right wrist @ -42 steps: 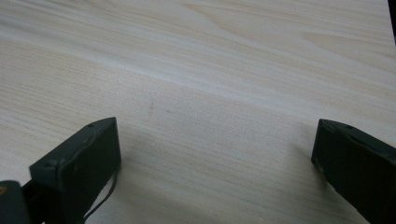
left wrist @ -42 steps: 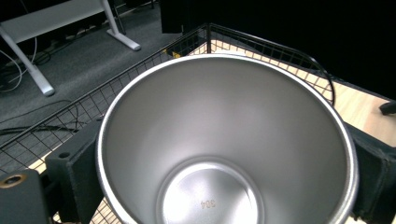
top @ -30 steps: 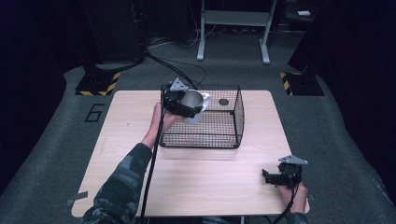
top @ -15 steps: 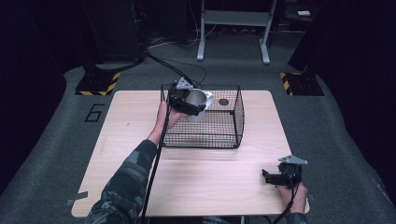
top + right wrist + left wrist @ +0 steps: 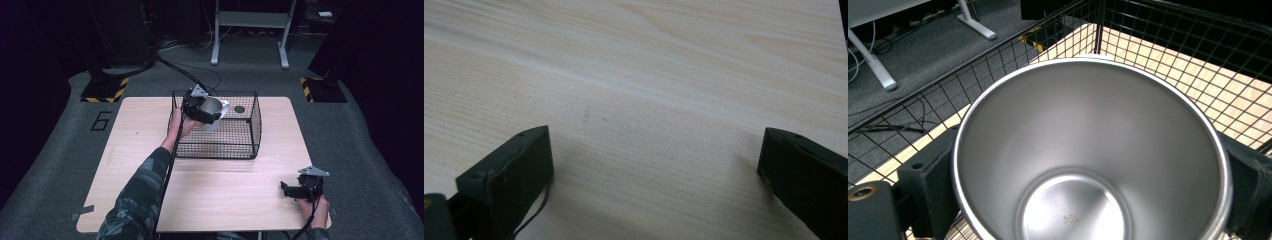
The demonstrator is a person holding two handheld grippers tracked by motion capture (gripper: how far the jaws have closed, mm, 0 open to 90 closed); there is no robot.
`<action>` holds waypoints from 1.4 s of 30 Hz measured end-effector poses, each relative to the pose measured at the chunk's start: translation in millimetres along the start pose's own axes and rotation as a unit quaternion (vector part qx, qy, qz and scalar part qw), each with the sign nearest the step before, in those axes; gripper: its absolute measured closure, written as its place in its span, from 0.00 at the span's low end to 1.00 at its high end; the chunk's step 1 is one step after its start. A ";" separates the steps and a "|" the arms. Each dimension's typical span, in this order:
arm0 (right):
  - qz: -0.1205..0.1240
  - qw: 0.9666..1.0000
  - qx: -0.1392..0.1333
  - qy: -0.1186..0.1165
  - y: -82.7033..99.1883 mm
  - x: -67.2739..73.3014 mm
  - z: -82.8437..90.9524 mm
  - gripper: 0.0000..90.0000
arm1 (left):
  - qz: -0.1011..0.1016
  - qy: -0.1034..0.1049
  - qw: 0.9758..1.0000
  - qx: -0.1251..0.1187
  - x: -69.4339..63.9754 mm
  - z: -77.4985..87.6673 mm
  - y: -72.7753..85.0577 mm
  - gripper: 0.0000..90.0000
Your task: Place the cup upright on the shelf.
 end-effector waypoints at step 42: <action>0.002 1.000 0.001 -0.002 0.2 0.2 0.5 0.01 | 0.021 0.016 0.997 0.068 5.5 -33.0 43.4 0.07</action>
Point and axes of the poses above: each handheld gripper's, and its own axes: z roughly backward along the jaws, y roughly out of its underside, x roughly to its left, the point moved 9 cm from there along -z, roughly forward along the jaws, and after that the axes turned 10 degrees about -x, right-handed, at the moved point
